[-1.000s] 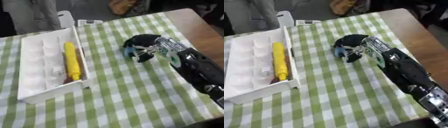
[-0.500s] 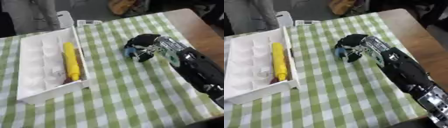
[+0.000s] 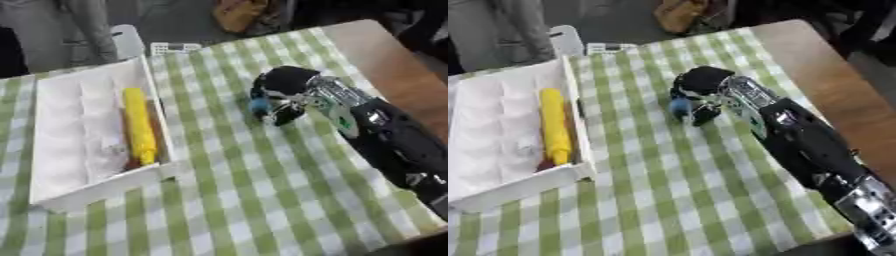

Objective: Pick up objects on the table and place them in the box.

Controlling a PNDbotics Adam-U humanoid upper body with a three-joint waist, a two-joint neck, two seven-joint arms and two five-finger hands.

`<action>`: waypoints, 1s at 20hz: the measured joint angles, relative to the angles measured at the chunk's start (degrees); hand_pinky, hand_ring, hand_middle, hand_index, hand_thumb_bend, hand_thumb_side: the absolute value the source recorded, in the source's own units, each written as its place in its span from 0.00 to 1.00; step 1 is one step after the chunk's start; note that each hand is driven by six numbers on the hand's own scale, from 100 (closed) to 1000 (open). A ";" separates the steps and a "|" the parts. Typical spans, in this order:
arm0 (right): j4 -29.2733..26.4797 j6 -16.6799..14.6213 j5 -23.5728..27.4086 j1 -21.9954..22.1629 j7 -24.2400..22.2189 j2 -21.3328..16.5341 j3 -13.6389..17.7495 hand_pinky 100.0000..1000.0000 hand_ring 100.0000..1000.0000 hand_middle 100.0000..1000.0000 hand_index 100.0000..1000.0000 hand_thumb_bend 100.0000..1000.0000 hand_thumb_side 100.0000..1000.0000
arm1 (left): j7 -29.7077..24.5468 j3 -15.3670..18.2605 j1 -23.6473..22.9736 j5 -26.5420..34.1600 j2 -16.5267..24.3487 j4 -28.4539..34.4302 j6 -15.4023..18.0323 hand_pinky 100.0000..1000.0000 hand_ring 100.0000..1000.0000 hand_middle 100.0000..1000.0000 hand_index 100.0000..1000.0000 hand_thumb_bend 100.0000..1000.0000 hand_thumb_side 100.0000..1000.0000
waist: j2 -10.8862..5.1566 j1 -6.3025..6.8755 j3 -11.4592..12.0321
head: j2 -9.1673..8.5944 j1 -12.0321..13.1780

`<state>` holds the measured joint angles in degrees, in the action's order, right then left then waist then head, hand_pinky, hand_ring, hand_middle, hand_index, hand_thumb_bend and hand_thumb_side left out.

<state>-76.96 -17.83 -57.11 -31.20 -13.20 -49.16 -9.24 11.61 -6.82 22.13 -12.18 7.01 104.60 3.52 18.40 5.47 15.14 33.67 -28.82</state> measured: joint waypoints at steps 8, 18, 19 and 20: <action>-3.81 0.35 0.72 0.41 3.26 0.00 -0.01 0.57 0.43 0.16 0.33 0.08 0.12 | -0.01 0.01 -0.01 0.00 0.00 0.00 0.01 0.70 1.00 0.57 0.72 0.00 0.80 | -0.02 0.00 -0.79 | -0.01 -0.34; -14.14 0.36 6.50 -0.89 2.88 -0.57 -1.25 0.56 0.43 0.16 0.32 0.13 0.02 | -0.12 0.00 -0.07 -0.02 -0.01 -0.02 0.12 0.70 1.00 0.57 0.72 0.00 0.79 | -1.47 0.00 -1.34 | 0.20 -0.28; -15.46 0.17 7.11 -1.38 2.56 -0.57 -1.60 0.56 0.43 0.16 0.31 0.14 0.02 | -0.14 0.00 -0.09 -0.02 -0.02 -0.02 0.14 0.70 1.00 0.57 0.72 0.00 0.79 | -1.91 0.00 -1.33 | 0.31 -0.16; -16.93 0.01 7.78 -1.94 2.14 -0.56 -1.94 0.56 0.43 0.16 0.31 0.14 0.02 | -0.17 -0.01 -0.12 -0.02 -0.02 -0.02 0.17 0.70 1.00 0.57 0.72 0.00 0.79 | -2.33 0.00 -1.31 | 0.46 0.00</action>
<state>-93.89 -17.82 -49.32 -33.13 -11.06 -49.73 -11.19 11.44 -6.83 22.01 -12.20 6.98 104.58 3.68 16.07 5.46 13.83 34.13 -28.82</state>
